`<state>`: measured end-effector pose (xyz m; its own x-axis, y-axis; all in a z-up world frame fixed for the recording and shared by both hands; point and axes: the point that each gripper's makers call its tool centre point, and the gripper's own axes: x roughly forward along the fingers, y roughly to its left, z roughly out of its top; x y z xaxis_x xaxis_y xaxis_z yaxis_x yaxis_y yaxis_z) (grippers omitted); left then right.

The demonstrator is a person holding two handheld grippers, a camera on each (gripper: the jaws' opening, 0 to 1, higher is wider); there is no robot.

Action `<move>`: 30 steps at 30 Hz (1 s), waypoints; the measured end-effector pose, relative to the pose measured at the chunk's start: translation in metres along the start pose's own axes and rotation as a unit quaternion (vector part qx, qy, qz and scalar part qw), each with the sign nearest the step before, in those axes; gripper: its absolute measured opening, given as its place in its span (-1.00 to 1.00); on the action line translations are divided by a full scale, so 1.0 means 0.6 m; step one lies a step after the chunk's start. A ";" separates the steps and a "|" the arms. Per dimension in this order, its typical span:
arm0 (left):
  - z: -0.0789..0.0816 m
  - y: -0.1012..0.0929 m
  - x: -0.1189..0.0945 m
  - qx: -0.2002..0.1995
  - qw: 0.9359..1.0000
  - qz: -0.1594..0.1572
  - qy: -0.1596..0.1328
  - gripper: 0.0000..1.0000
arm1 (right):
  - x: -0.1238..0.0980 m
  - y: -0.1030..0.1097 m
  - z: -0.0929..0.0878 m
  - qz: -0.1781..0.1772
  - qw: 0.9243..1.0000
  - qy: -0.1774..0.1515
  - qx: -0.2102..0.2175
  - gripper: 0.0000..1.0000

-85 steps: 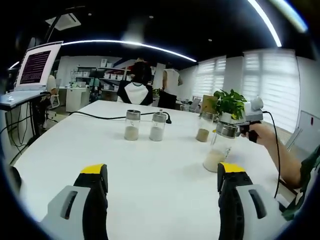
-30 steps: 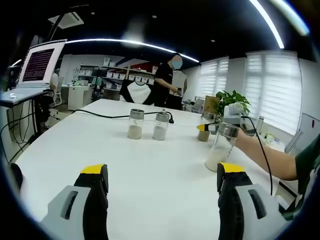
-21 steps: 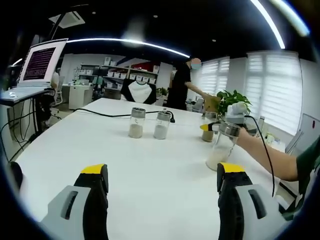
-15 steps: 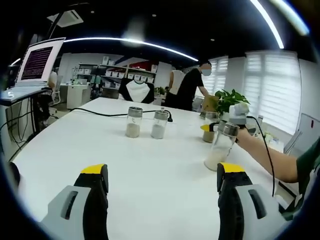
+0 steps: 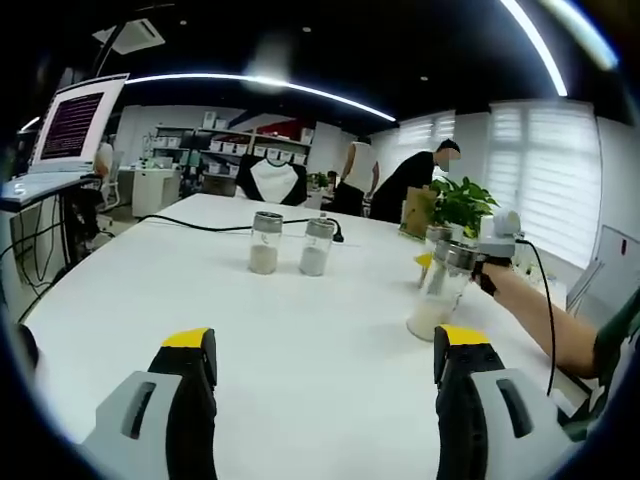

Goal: Rotate the seasoning bottle until the label or dispensing opening points toward the visible target arrow and the bottle remains upright within the marked orientation range

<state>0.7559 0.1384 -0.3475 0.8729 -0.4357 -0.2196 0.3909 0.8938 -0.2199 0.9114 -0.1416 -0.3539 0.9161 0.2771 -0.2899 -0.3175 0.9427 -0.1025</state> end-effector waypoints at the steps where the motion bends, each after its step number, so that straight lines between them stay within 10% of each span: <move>1: 0.000 -0.001 0.000 0.000 1.000 -0.001 0.000 0.89 | -0.006 0.002 0.000 0.000 1.000 -0.002 0.000 -0.17; 30: -0.003 -0.007 0.000 0.003 1.000 -0.010 0.002 0.89 | -0.124 0.045 -0.027 0.016 1.000 -0.015 0.021 -0.17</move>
<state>0.7536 0.1348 -0.3483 0.8640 -0.4533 -0.2190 0.4092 0.8858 -0.2188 0.8310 -0.1399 -0.3505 0.9127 0.3123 -0.2635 -0.3373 0.9399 -0.0542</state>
